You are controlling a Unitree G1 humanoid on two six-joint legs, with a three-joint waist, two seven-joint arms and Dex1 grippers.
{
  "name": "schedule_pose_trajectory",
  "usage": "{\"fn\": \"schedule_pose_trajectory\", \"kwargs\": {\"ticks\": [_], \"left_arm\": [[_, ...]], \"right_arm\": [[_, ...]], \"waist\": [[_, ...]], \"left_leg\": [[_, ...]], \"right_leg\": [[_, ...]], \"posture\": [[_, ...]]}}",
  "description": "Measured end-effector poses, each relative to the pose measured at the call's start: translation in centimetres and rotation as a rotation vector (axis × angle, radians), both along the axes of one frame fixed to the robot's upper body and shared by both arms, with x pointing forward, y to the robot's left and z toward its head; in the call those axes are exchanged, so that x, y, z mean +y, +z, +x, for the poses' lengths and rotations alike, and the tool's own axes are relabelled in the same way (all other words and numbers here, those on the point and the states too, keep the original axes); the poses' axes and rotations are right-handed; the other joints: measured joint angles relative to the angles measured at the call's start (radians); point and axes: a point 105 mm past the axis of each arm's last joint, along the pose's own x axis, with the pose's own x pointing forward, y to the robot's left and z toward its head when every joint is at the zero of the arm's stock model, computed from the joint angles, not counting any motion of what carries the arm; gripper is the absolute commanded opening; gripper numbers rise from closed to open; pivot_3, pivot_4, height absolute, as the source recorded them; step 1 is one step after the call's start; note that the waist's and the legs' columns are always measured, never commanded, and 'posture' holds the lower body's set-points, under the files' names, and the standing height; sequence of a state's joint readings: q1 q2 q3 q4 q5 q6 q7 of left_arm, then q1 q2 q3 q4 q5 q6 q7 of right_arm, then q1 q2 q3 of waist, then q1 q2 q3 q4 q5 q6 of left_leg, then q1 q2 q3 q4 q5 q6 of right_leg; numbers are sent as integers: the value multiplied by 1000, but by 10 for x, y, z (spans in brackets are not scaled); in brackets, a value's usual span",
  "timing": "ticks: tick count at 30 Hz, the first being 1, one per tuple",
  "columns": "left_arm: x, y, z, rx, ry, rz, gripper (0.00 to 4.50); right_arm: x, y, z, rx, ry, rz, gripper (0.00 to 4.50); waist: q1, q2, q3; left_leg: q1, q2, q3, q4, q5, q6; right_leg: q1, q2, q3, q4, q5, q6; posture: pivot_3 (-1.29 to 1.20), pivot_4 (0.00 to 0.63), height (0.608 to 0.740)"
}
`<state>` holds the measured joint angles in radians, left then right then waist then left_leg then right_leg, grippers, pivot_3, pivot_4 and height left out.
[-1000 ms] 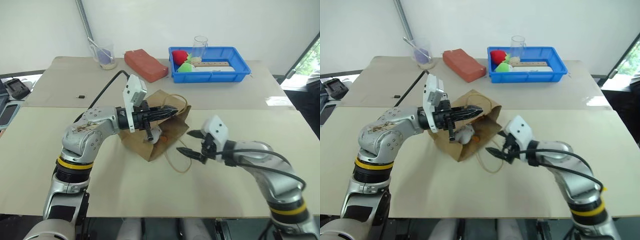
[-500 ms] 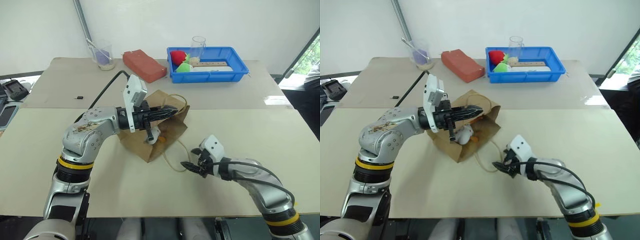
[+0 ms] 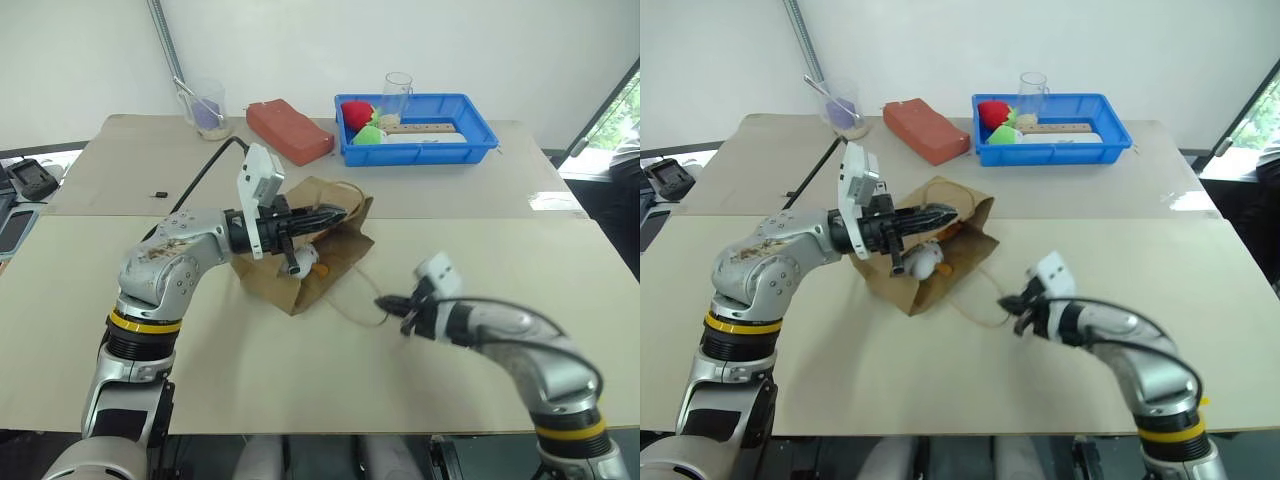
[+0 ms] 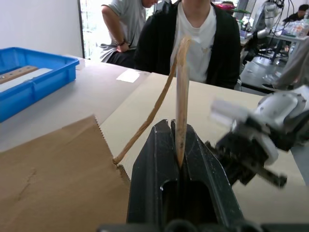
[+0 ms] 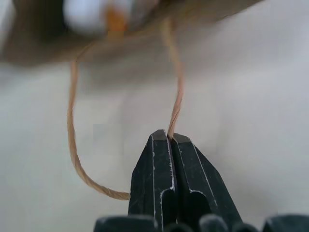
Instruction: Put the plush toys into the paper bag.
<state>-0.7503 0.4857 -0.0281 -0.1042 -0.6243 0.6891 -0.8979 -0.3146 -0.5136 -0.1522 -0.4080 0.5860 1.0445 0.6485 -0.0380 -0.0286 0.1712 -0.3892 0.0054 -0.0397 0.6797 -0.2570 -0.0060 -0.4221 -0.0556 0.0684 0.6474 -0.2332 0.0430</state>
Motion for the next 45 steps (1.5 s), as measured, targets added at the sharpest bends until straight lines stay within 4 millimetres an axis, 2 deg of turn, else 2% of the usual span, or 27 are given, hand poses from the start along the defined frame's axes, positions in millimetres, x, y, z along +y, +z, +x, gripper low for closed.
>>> {"fn": "schedule_pose_trajectory", "kwargs": {"ticks": [3, 7, 9, 11, 19, 20, 23, 30, 31, 37, 41, 45], "left_arm": [[3, 15, 9, -33, 12, -24, 0], [1, 26, 22, -64, 17, -44, 0], [-1, 28, 29, -71, 22, -56, 0], [-3, 29, 36, -66, 26, -65, 0], [-2, 16, 54, -43, 56, -61, 0], [-3, 14, 55, -32, 52, -64, 0], [-5, 13, 55, -24, 45, -68, 919], [-3, 24, 56, -61, 33, -63, 4260], [0, 25, 55, -67, 37, -53, 4500], [30, 29, 50, -120, 117, -14, 4500], [47, 24, 44, -127, 165, -4, 4500], [49, 20, 36, -107, 164, -2, 4500]], "right_arm": [[-7, 47, 3, -58, -4, 114, 42], [-8, 96, 8, -137, -1, 192, 42], [-5, 115, 10, -168, 3, 221, 42], [-2, 126, 13, -173, 3, 248, 42], [0, 120, 24, -116, -59, 243, 42], [1, 118, 26, -110, -72, 247, 690], [0, 117, 28, -104, -95, 246, 1594], [-3, 117, 28, -107, -111, 226, 4013], [-5, 118, 27, -112, -106, 207, 4391], [-19, 132, 16, -195, -78, 136, 4450], [-32, 129, 18, -263, -113, 31, 4450], [-26, 127, 21, -336, -68, -39, 4450]], "waist": [[0, 0, 0], [0, 0, 0], [-1, 0, 0], [-1, 0, 0], [-1, 0, 0], [-2, 0, 0], [-2, 0, 0], [-5, 0, 0], [-5, 0, 0], [-5, 0, 0], [-3, 0, 0], [-4, 0, 0]], "left_leg": [[0, 0, 0, 0, 0, 0], [0, 0, 0, 0, 0, 0], [-1, 0, 0, -1, 0, 0], [-1, 0, 0, -1, 0, 0], [-5, -2, 0, -1, 0, 1], [-5, -2, 0, -1, 0, 1], [-6, -2, 0, -1, 0, 1], [-6, -2, -1, -1, 0, 1], [-6, -2, 0, -1, 0, 1], [-6, -2, -1, -1, 0, 1], [-7, -2, -1, -1, 0, 1], [-7, -2, -1, -1, 0, 1]], "right_leg": [[-1, 0, 0, 0, 0, 0], [0, 0, 0, 0, 0, 0], [-1, 0, 0, 0, 0, 0], [-1, 0, 0, 0, 0, 0], [-4, -2, -1, 0, 0, 0], [-4, -2, -1, 0, 0, 0], [-5, -2, -1, 0, 0, 0], [-5, -2, -1, 0, 0, 1], [-6, -2, -1, 0, 0, 1], [-5, -2, -1, -1, 0, 1], [-5, -3, -1, -1, -1, 2], [-5, -3, -1, -1, -1, 2]], "posture": [[0, 150, 740], [0, 150, 740], [0, 150, 740], [0, 150, 740], [0, 150, 740], [0, 150, 740], [0, 150, 740], [0, 150, 740], [0, 150, 740], [0, 150, 740], [0, 150, 740], [0, 150, 740]]}}
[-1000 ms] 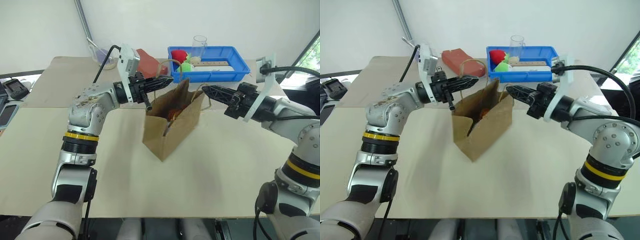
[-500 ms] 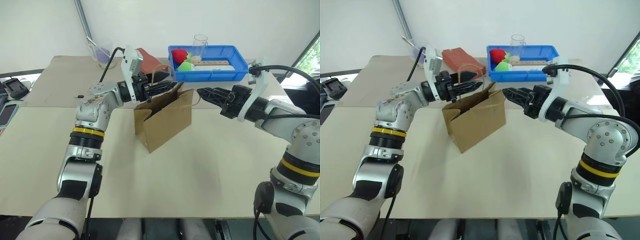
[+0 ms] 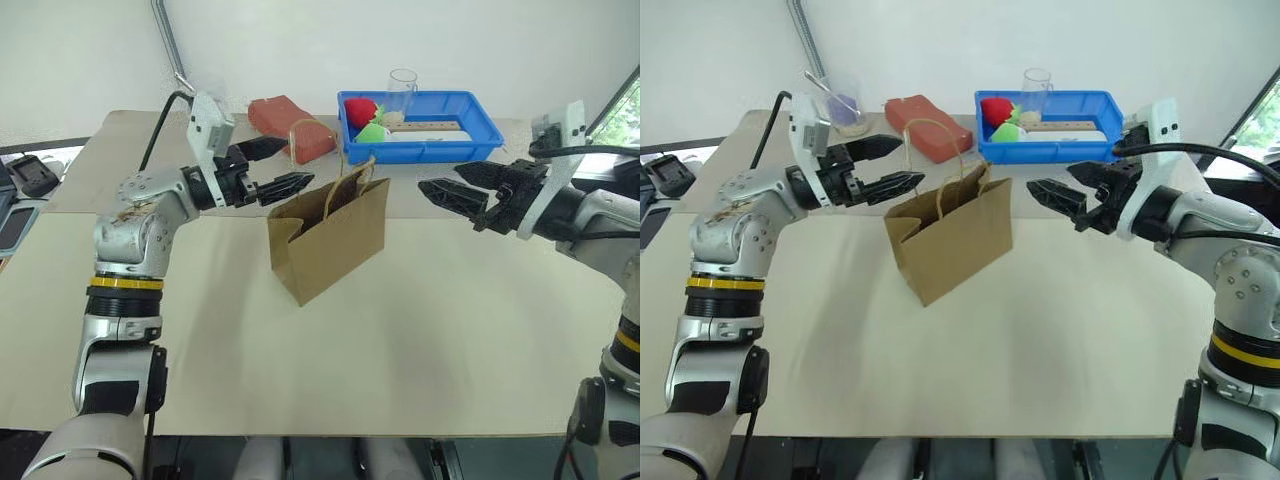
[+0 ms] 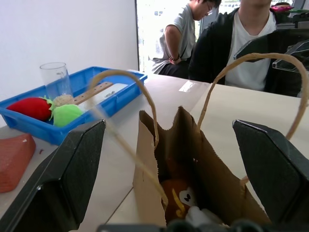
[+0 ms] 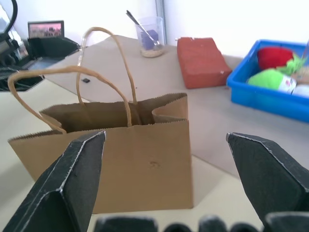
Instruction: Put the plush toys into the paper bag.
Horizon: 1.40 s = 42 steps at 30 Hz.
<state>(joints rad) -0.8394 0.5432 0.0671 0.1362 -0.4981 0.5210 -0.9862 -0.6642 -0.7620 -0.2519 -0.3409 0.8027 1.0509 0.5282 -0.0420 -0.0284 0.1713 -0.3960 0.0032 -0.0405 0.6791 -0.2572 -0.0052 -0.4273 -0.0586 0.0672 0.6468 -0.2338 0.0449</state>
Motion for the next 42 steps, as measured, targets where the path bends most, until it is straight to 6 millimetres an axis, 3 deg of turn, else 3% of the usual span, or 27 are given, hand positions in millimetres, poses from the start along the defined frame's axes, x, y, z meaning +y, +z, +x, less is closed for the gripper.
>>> {"fn": "schedule_pose_trajectory", "kwargs": {"ticks": [4, 8, 17, 25, 30, 35, 42], "left_arm": [[12, -9, -10, 51, 4, 15, 4500], [33, -17, -15, 110, 50, -23, 4500], [41, -54, -36, 247, 4, -28, 4500], [26, -70, -37, 229, -42, 42, 4500], [23, -82, -45, 247, -70, 73, 4500], [21, -82, -44, 201, -39, 92, 4500], [2, -79, -39, 158, 2, 17, 4500]], "right_arm": [[1, -13, -7, 2, 76, -98, 4450], [8, -12, -19, -8, 180, -120, 4450], [22, -18, -36, 17, 330, -146, 4450], [28, -18, -48, 28, 397, -173, 4450], [27, -30, -55, 67, 418, -197, 4450], [28, -37, -58, 83, 429, -203, 4450], [30, -37, -59, 77, 438, -209, 4450]], "waist": [[-2, 0, 0], [-2, 0, 0], [5, 0, 0], [16, 0, 0], [17, 0, 0], [24, 0, 0], [28, 0, 0]], "left_leg": [[0, 0, 0, 0, 0, 0], [1, 1, 0, 0, 0, 0], [1, 0, 0, 0, 0, 0], [1, 0, 0, 0, 0, 0], [1, 0, 0, 1, 0, 0], [2, 0, 1, 1, 0, 0], [2, 0, 1, 1, 0, 0]], "right_leg": [[0, 0, 0, 0, 0, 0], [0, 0, 0, 0, 0, 0], [1, 0, 0, 0, 0, 0], [1, 0, 0, -1, 0, 0], [1, 0, 0, -1, 0, 0], [2, 0, 0, -1, 0, 0], [2, -1, 0, -1, 0, 0]], "posture": [[0, 150, 740], [0, 150, 740], [0, 150, 740], [0, 150, 740], [0, 150, 740], [0, 150, 740], [0, 150, 740]]}}
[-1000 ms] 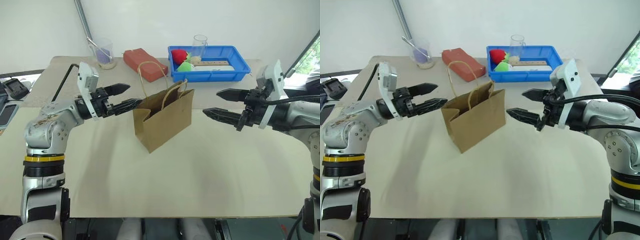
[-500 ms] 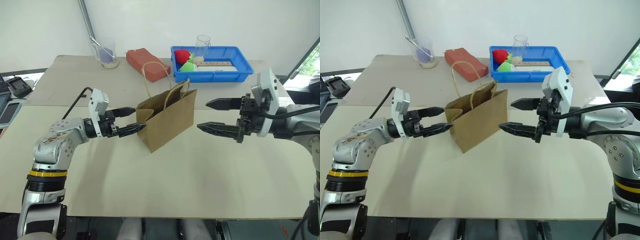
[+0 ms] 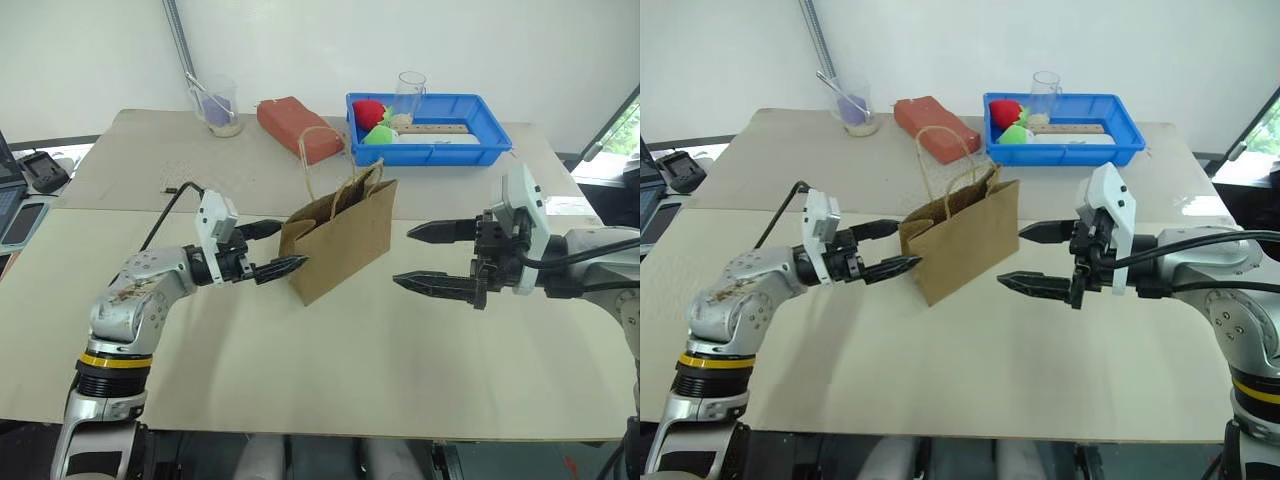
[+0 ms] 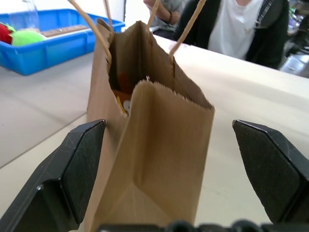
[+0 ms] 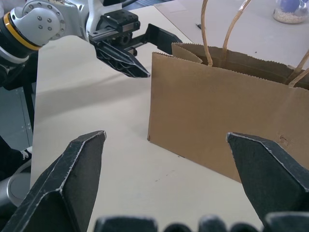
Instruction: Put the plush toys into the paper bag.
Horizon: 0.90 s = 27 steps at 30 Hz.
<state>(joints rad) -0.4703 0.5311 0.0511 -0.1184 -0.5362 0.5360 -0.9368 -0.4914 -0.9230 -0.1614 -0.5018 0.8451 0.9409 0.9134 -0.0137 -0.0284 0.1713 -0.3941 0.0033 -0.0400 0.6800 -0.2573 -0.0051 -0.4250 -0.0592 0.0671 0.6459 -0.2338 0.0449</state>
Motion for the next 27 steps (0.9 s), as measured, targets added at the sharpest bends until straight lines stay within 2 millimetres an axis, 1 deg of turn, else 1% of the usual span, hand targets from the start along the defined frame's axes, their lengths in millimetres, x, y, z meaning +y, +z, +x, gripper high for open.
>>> {"fn": "schedule_pose_trajectory", "kwargs": {"ticks": [4, 7, 9, 12, 16, 18, 20, 22, 24, 26, 27], "left_arm": [[-6, 0, 5, -7, 42, -40, 4500], [-8, -3, 6, -3, 49, -32, 4500], [-11, -7, 6, 6, 47, -26, 4500], [-17, -17, 6, 22, 57, 15, 4500], [-25, -20, 12, 5, 98, 0, 4500], [-26, -19, 14, 1, 117, -12, 3978], [-26, -19, 16, -8, 129, -12, 3257], [-25, -19, 17, -14, 134, -12, 2253], [-24, -21, 18, -7, 137, -12, 1365], [-23, -23, 19, 4, 139, -11, 319], [-23, -24, 19, 7, 138, -11, 21]], "right_arm": [[0, -1, 0, -5, 0, 0, 4450], [0, -1, 0, -9, 1, -1, 4450], [0, -2, 0, -6, 0, -1, 4450], [0, -6, 1, -2, -4, -8, 4450], [1, -8, 0, -7, 1, -16, 4450], [2, -9, -1, -8, 5, -18, 4500], [2, -11, -2, -7, 7, -19, 4500], [2, -12, -3, -10, 5, -22, 4500], [2, -13, -3, -9, 3, -22, 4500], [2, -13, -3, -11, 3, -21, 4500], [2, -13, -3, -12, 3, -22, 4500]], "waist": [[-1, 0, 0], [-1, 0, 0], [-1, 0, 0], [0, 0, 0], [0, 0, 0], [0, 0, 0], [-1, 0, 0], [0, 0, 0], [0, 0, 0], [0, 0, 0], [0, 0, 0]], "left_leg": [[0, 0, 0, 0, 0, 0], [0, 0, 0, 0, 0, 0], [0, 0, 0, 0, 0, 0], [0, 0, 0, 0, 0, 0], [0, 0, 0, 0, 0, 0], [0, 0, 0, 0, 0, 0], [0, 0, 0, 0, 0, 0], [1, 0, 0, 0, 0, 0], [1, 0, 0, 0, 0, 0], [1, 0, 0, 0, 0, 0], [1, 0, 0, 0, 0, 0]], "right_leg": [[0, 0, 0, 0, 0, 0], [0, 0, 0, 0, 0, 0], [0, 0, 0, 0, 0, 0], [0, 0, 0, 0, 0, 0], [0, 0, 0, 0, 0, 0], [0, 0, 0, 0, 0, 0], [0, 0, 0, 0, 0, 0], [1, 0, 0, 0, 0, 0], [1, 0, 0, 0, 0, 0], [1, 0, 0, 0, 0, 0], [1, 0, 0, 0, 0, 0]], "posture": [[0, 150, 740], [0, 150, 740], [0, 150, 740], [0, 150, 740], [0, 150, 740], [0, 150, 740], [0, 150, 740], [0, 150, 740], [0, 150, 740], [0, 150, 740], [0, 150, 740]]}}
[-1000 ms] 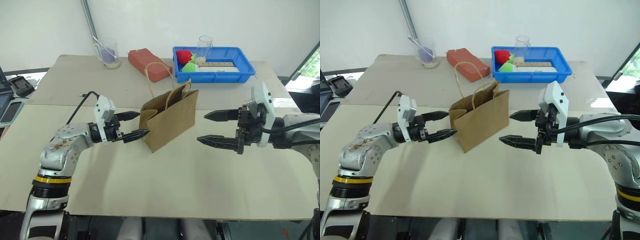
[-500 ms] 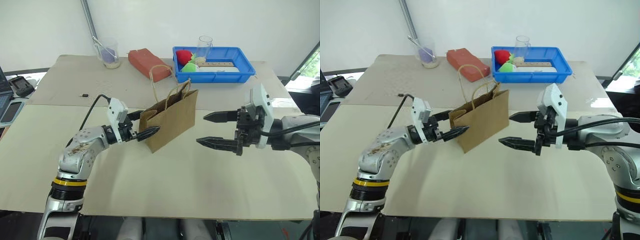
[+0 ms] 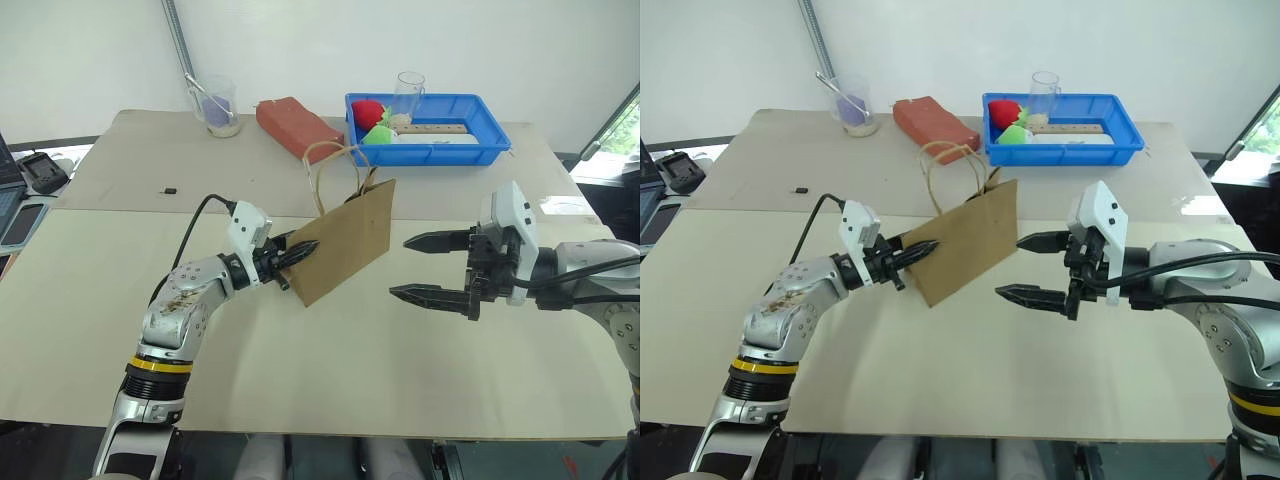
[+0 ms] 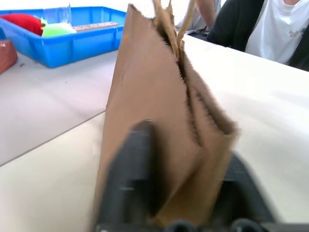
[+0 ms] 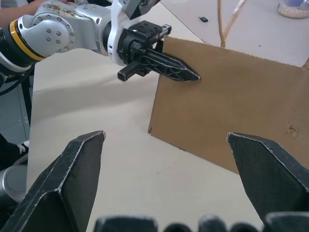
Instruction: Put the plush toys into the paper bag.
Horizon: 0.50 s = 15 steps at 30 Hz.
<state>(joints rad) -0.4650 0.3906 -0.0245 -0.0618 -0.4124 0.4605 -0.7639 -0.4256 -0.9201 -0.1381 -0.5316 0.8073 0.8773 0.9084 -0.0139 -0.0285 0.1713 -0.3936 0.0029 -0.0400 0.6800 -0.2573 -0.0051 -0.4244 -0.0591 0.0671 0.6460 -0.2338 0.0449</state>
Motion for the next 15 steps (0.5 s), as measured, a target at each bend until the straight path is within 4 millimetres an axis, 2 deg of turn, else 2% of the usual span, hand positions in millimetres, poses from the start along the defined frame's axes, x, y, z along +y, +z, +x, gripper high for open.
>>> {"fn": "schedule_pose_trajectory", "kwargs": {"ticks": [7, 11, 15], "left_arm": [[-3, 7, -5, 30, -110, -20, 21], [-2, 24, -11, -4, -248, 28, 21], [-12, 31, -18, -18, -426, 104, 21]], "right_arm": [[-4, -6, -4, -2, -23, -11, 4500], [-18, -1, -11, -53, -61, -33, 4500], [-39, 4, -27, -89, -115, -96, 4500]], "waist": [[1, 0, 0], [1, 0, 0], [8, 0, 0]], "left_leg": [[0, 0, 0, 0, 0, 0], [0, 0, 0, 0, 0, 0], [1, -1, 0, 0, 0, 0]], "right_leg": [[0, 0, 0, 0, 0, 0], [1, 0, 0, 0, 0, 0], [2, 0, -1, -2, -1, 1]], "posture": [[0, 150, 740], [0, 150, 740], [0, 150, 740]]}}
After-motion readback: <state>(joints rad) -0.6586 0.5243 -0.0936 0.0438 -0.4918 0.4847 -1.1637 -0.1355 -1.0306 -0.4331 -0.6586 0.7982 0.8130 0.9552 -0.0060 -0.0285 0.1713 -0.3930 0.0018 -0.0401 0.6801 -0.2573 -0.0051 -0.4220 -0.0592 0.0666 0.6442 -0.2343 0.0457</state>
